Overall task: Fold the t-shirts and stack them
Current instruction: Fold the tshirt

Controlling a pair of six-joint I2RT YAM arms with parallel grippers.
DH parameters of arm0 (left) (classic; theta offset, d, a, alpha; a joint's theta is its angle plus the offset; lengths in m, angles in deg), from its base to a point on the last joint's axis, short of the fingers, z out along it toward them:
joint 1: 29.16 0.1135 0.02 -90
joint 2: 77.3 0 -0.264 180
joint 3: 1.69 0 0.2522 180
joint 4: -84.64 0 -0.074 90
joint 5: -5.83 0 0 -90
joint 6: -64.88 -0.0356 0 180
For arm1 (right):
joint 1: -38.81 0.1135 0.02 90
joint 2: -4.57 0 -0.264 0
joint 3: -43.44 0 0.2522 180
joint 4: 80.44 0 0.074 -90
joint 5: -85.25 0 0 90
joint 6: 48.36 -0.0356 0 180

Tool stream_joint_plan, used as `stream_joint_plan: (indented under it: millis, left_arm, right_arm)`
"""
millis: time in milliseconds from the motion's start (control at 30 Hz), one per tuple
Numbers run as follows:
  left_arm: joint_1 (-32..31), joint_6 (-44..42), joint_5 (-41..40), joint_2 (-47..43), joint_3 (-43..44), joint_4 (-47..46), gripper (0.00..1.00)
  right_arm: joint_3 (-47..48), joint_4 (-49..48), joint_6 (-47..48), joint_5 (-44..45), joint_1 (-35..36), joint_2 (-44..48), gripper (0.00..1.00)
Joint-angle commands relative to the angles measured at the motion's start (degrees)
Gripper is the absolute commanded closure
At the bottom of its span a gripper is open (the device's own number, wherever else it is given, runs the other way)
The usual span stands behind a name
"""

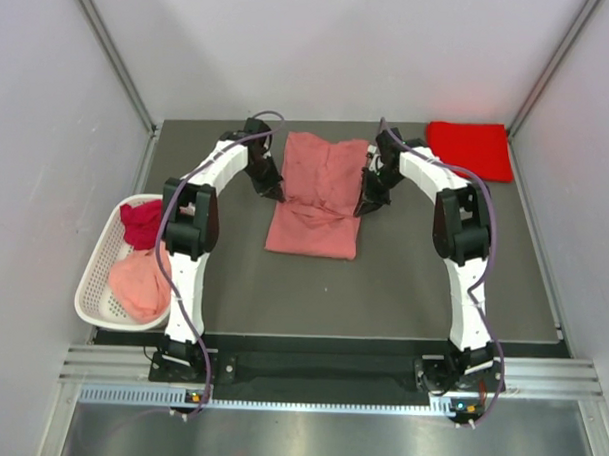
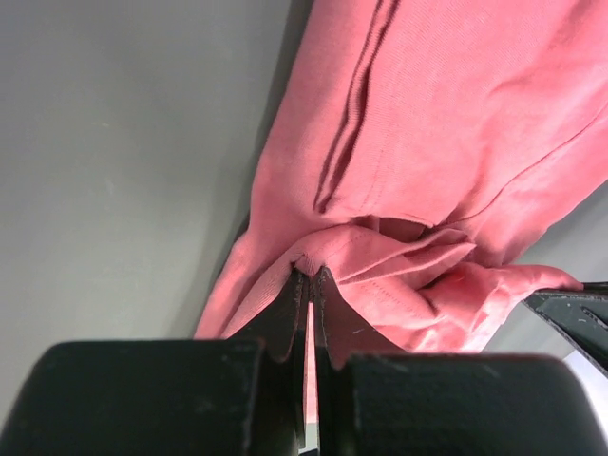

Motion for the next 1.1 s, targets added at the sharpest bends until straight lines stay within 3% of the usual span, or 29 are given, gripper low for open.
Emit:
stream_joint_plan:
  millis: [0,533,733,767,933,1067]
  left_arm:
    - [1.08,-0.54,0.21,0.22,2.49,-1.63,1.0]
    - [1.96,0.08,2.14,3.73,5.65,-3.04,1.0]
    - [2.14,-0.44,1.36,3.03,8.72,-3.57,0.74]
    - [2.05,-0.88,1.35,2.59,9.42,-4.0,0.68]
    - [1.96,-4.13,-1.98,-4.25,10.05,-3.74,0.57]
    - [1.52,-6.6,-3.22,-12.07,1.81,-5.23,0.55]
  right_arm:
    - [2.68,-0.27,0.27,-0.89,-1.47,-0.26,1.0]
    - [7.77,-4.05,-3.25,-6.78,-3.23,-4.48,0.89]
    - [10.31,-3.35,-4.92,-6.17,-5.08,-5.54,0.77]
    - [11.02,-3.17,-4.83,-6.25,-5.25,-5.71,0.69]
    - [18.48,2.53,-2.29,-4.33,-5.52,-4.93,0.5]
    - [16.93,6.93,2.54,4.01,-2.8,1.12,0.41]
